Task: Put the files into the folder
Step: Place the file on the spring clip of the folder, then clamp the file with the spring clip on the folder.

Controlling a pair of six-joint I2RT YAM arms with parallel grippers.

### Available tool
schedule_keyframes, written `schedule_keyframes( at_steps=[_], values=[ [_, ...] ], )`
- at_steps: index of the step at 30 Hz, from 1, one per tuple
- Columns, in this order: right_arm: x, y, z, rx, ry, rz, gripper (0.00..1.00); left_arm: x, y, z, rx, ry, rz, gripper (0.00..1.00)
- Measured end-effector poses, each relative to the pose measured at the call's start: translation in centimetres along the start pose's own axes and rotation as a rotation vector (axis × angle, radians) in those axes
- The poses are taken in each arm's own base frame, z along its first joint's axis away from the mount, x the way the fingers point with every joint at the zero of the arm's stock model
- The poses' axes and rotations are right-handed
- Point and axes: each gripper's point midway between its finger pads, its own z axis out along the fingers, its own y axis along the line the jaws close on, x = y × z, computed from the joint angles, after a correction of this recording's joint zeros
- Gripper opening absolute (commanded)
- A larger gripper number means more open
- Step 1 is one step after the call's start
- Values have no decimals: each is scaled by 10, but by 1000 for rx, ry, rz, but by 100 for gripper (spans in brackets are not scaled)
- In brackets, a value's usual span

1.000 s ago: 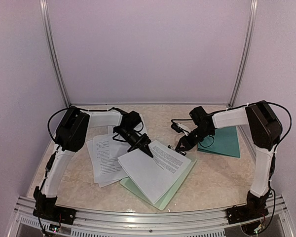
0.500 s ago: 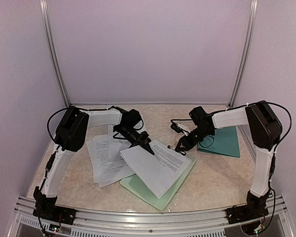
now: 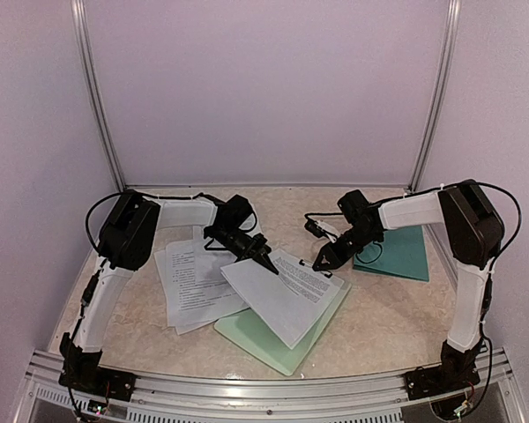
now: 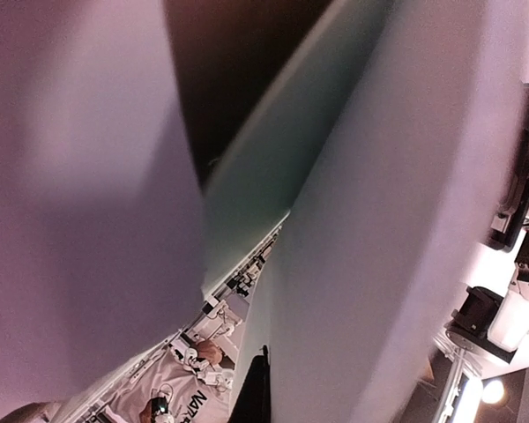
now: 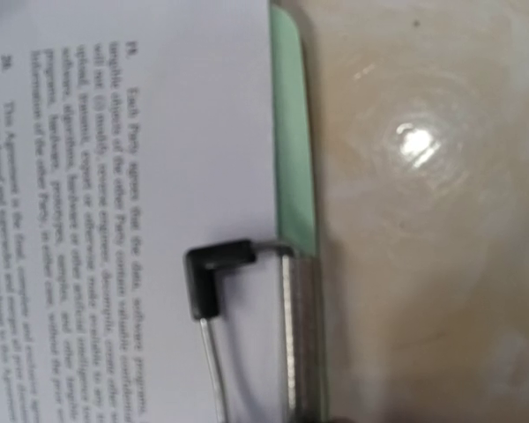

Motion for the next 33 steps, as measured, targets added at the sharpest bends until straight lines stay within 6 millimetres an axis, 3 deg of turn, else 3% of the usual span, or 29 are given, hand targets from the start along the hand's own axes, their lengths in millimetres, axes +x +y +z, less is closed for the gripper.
schedule_keyframes(
  at_steps=[33],
  values=[
    [-3, -1, -2, 10, -1, -3, 0, 2, 7, 4, -17, -3, 68, 0]
  ],
)
